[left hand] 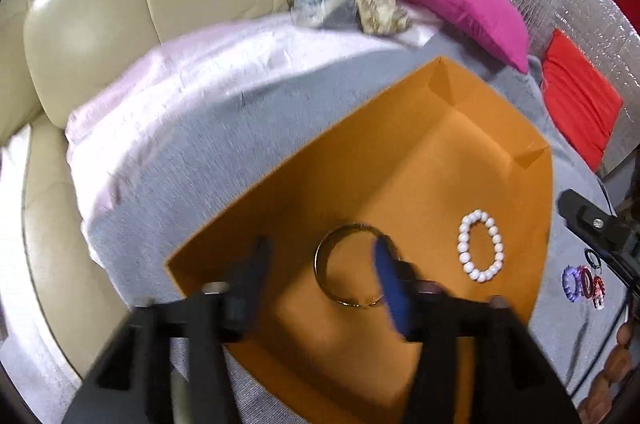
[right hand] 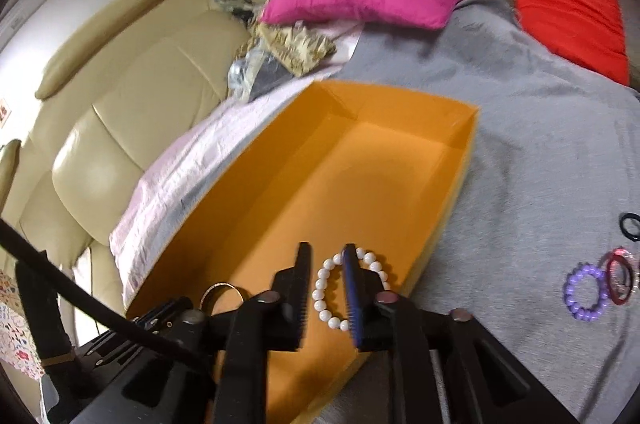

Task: Organize jewelry
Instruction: 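Open the left tool to drop the bangle while the right tool releases the white bracelet, then grasp the purple bead bracelet with the left tool while the right tool grasps the pink bead bracelet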

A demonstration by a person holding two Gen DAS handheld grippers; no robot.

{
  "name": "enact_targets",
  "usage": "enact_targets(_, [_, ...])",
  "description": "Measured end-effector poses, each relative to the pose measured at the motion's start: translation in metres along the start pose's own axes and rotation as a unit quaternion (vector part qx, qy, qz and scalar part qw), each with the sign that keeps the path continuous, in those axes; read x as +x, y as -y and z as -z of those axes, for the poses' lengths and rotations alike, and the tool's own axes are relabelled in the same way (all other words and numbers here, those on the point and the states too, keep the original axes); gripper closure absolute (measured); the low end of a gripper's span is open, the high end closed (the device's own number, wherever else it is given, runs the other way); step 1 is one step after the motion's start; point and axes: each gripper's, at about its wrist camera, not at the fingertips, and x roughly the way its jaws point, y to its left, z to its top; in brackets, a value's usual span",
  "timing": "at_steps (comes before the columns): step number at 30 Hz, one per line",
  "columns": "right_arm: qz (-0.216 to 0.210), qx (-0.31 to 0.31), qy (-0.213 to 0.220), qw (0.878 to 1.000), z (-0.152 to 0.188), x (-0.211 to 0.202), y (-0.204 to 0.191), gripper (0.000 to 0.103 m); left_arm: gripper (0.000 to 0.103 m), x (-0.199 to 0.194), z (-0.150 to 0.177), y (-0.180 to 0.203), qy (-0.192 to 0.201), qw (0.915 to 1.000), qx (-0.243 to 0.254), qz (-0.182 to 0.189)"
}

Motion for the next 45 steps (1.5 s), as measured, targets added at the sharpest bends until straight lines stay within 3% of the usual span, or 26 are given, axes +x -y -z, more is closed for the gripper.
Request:
enact_targets(2, [0.001,0.002,0.02,1.0,0.003,-0.019,0.007,0.042,0.043,-0.011,0.001,0.004,0.013,0.9999,0.009,-0.004])
enact_targets(6, [0.023,0.002,0.044,0.999,0.019,-0.057,0.03,0.04,0.042,-0.033,0.007,0.015,0.032,0.9993,0.013,0.017])
enact_targets(8, [0.041,0.005,0.052,0.998,0.031,-0.072,0.045,0.035,0.039,-0.042,0.012,0.026,0.039,0.9986,0.023,0.026])
enact_targets(14, [0.115,0.044,0.052,0.991,0.095,-0.117,0.12,0.022,0.034,-0.063,0.036,0.075,0.047,0.9939,0.081,0.059])
enact_targets(22, [0.174,0.134,0.048,0.974,0.167,-0.166,0.209,0.021,0.032,-0.062,0.074,0.142,0.007,0.984,0.151,0.094])
enact_targets(31, [0.18,0.168,0.073,0.966,0.199,-0.187,0.242,0.021,0.032,-0.034,0.091,0.214,-0.043,0.9704,0.211,0.109])
enact_targets(38, [0.165,0.178,0.082,0.967,0.199,-0.192,0.253,0.021,0.032,-0.008,0.094,0.256,-0.064,0.9633,0.233,0.116])
enact_targets(43, [0.139,0.197,0.076,0.967,0.168,-0.189,0.276,0.022,0.032,0.01,0.09,0.268,-0.075,0.9641,0.229,0.112])
enact_targets(45, [0.134,0.21,0.073,0.966,0.149,-0.183,0.287,0.029,0.032,0.012,0.09,0.269,-0.074,0.9639,0.229,0.114])
